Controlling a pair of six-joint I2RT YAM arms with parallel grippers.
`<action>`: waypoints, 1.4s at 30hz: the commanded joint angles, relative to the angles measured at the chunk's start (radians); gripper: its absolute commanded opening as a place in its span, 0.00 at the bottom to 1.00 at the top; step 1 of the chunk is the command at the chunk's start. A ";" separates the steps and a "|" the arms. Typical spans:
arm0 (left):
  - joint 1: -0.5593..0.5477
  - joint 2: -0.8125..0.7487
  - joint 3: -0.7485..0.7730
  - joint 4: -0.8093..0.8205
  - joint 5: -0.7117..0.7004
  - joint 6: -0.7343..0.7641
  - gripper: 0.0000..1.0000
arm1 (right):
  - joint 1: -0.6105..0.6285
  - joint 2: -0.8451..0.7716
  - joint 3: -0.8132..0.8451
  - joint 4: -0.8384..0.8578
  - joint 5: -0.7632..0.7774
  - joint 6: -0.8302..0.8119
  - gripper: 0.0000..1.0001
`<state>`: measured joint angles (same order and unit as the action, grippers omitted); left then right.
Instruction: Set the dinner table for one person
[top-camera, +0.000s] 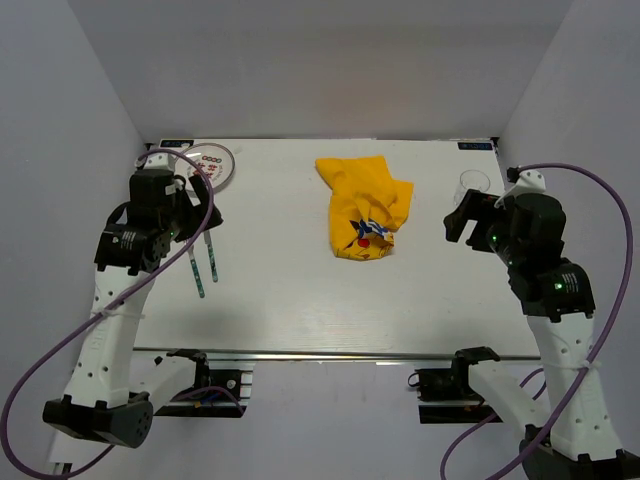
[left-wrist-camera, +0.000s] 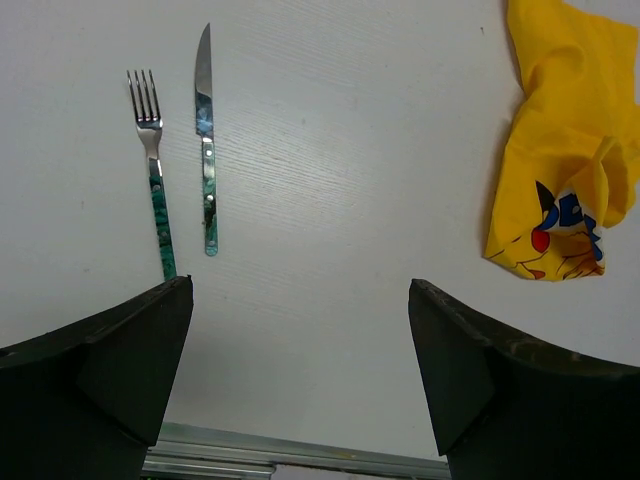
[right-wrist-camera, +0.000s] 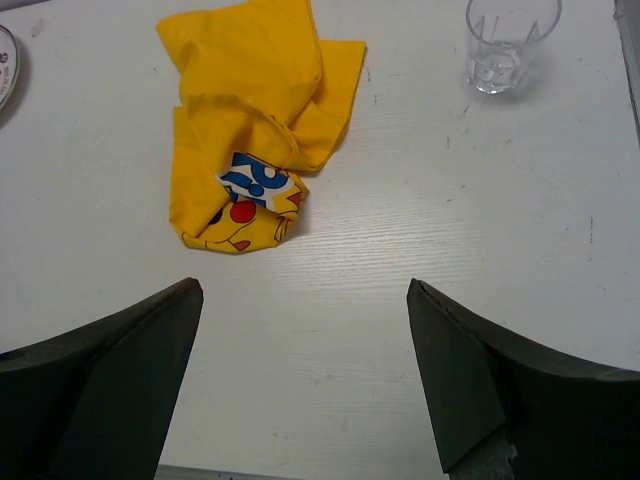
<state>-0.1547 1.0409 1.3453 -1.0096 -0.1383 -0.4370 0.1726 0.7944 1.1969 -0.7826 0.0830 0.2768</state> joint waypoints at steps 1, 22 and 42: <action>-0.003 -0.039 -0.014 0.016 -0.001 -0.002 0.98 | 0.008 -0.003 0.044 0.026 0.029 -0.013 0.89; -0.003 0.019 -0.250 0.269 0.399 -0.137 0.98 | 0.132 0.717 0.150 0.312 -0.168 0.027 0.79; -0.003 -0.011 -0.328 0.197 0.368 -0.008 0.98 | 0.420 1.315 0.690 0.141 0.455 -0.011 0.58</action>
<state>-0.1547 1.0531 1.0302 -0.8009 0.2443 -0.4805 0.5999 2.0911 1.8832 -0.6418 0.4294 0.2756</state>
